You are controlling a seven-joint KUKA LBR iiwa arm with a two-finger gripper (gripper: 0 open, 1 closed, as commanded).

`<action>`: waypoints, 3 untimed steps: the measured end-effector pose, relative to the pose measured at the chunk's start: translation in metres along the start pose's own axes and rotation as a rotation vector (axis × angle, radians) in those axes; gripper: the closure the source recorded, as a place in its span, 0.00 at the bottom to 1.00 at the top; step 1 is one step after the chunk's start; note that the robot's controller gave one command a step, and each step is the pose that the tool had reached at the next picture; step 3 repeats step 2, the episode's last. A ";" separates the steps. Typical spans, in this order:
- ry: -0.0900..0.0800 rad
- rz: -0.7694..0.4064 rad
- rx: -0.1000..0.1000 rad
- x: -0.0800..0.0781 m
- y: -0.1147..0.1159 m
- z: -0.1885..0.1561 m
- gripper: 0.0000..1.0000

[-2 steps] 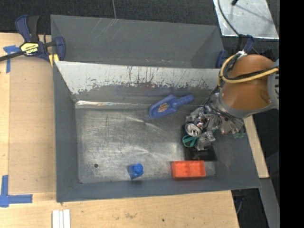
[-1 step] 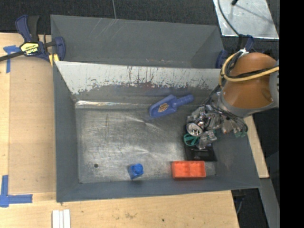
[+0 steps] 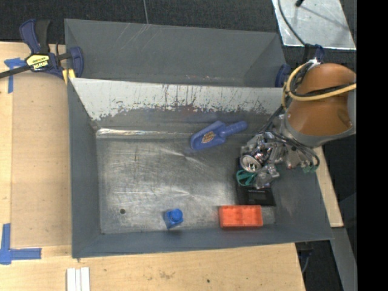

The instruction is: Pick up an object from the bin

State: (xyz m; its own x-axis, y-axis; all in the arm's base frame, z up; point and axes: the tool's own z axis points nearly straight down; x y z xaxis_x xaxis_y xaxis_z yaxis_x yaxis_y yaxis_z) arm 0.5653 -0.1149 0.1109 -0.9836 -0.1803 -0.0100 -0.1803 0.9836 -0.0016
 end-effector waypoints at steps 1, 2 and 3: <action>0.000 0.001 0.001 0.000 -0.001 -0.011 1.00; 0.006 0.001 -0.001 0.001 0.000 -0.021 1.00; 0.006 0.001 -0.001 0.001 0.000 -0.021 1.00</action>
Offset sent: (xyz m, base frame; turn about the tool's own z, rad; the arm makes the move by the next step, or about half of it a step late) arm 0.0000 -0.0001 0.0481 0.0000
